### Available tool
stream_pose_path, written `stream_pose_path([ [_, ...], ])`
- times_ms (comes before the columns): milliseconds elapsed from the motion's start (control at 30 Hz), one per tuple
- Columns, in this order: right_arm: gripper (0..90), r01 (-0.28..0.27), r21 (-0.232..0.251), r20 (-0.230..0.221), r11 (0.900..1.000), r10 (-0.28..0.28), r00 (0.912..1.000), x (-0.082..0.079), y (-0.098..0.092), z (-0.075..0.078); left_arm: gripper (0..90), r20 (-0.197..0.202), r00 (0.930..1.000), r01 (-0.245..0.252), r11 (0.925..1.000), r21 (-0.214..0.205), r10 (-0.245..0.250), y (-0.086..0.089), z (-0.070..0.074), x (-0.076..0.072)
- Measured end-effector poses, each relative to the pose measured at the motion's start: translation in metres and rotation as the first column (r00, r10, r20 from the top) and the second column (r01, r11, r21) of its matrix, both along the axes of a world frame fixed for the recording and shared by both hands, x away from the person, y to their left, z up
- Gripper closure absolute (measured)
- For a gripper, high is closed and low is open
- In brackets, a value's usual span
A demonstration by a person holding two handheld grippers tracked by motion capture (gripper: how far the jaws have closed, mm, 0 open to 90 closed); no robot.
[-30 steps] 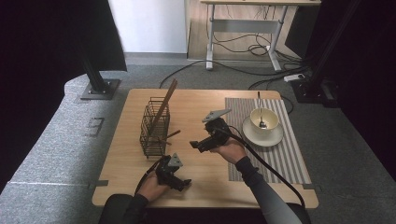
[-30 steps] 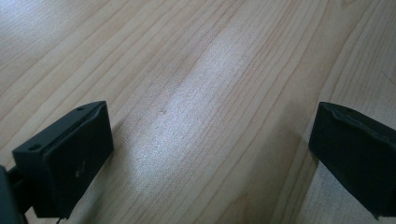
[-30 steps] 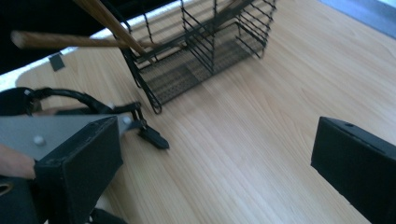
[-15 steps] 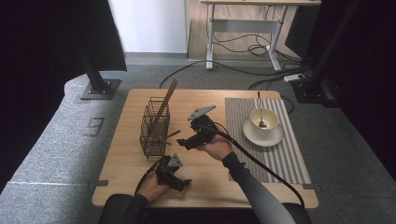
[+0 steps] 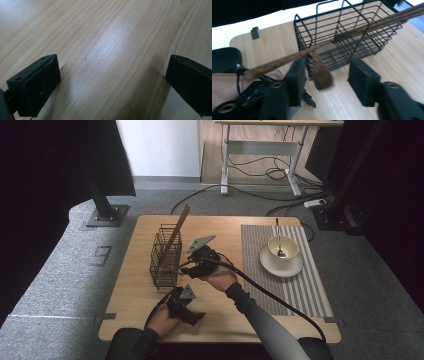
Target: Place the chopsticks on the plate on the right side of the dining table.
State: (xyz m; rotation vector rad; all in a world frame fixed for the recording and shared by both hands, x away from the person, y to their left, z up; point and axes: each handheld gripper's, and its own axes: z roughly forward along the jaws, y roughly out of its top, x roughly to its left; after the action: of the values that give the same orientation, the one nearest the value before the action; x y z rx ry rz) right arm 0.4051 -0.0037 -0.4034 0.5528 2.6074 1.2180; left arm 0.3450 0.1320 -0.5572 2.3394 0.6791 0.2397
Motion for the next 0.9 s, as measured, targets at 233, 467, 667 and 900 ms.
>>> stream_pose_path([
  [233,75.2,-0.016,0.046,-0.047,0.9988,0.019,0.9987,0.005,0.002,-0.002,0.0,0.001,1.0000,0.001,1.0000,0.002,-0.001,0.000,0.000,0.000],
  [467,82.8,-0.036,0.072,-0.043,0.9967,0.039,0.9983,0.003,0.000,0.001,0.0,0.002,1.0000,0.007,0.9999,0.009,-0.007,0.000,0.000,0.000],
  [667,82.9,-0.036,0.089,-0.045,0.9954,0.040,0.9982,0.001,-0.007,0.012,0.0,0.003,1.0000,0.007,0.9999,0.010,-0.007,0.000,0.000,0.000],
  [900,82.9,-0.029,0.099,-0.044,0.9947,0.034,0.9985,-0.001,-0.016,0.023,0.0,0.003,1.0000,-0.001,1.0000,0.007,0.001,-0.001,0.000,0.000],
])
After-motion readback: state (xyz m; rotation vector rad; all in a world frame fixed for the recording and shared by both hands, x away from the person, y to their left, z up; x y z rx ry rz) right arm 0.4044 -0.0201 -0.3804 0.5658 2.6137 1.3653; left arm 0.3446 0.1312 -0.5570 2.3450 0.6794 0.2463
